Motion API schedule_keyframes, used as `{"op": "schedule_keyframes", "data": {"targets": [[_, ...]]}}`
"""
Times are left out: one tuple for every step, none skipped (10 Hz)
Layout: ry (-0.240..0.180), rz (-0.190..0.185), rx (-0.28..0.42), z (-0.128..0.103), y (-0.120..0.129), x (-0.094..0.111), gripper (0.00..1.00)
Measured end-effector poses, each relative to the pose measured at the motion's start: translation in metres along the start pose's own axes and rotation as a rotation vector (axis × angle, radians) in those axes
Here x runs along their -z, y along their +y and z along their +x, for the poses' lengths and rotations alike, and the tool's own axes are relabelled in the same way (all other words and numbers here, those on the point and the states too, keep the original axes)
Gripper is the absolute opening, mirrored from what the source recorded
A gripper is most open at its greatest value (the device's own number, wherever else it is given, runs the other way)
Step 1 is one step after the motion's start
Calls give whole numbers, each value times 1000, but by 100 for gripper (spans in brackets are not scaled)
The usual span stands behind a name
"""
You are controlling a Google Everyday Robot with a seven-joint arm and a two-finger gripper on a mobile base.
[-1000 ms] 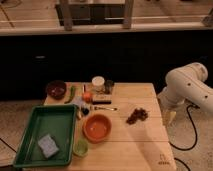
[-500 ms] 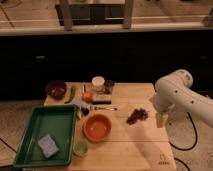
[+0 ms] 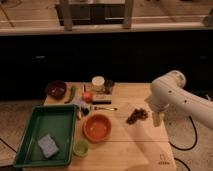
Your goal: Place grapes in red bowl
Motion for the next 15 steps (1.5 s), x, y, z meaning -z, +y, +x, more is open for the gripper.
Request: {"op": "schedule_keyframes", "data": {"targets": [[-3, 1, 14, 0, -2, -3, 80], [-6, -1, 22, 0, -2, -6, 80], [-11, -1, 35, 0, -4, -10, 80], [-21, -2, 50, -2, -7, -18, 80], [-29, -3, 56, -5, -9, -25, 80], [-33, -4, 63, -4, -10, -30, 80], [-40, -4, 68, -4, -12, -34, 80], [-45, -5, 72, -5, -12, -37, 80], [-50, -4, 74, -5, -13, -39, 80], [-59, -8, 75, -5, -13, -48, 80], [-64, -9, 78, -6, -14, -51, 80], [-70, -9, 84, -7, -16, -57, 80], [-74, -11, 93, -9, -17, -62, 80], [-77, -12, 97, -9, -18, -65, 80], [-82, -15, 104, -9, -18, -71, 80]]}}
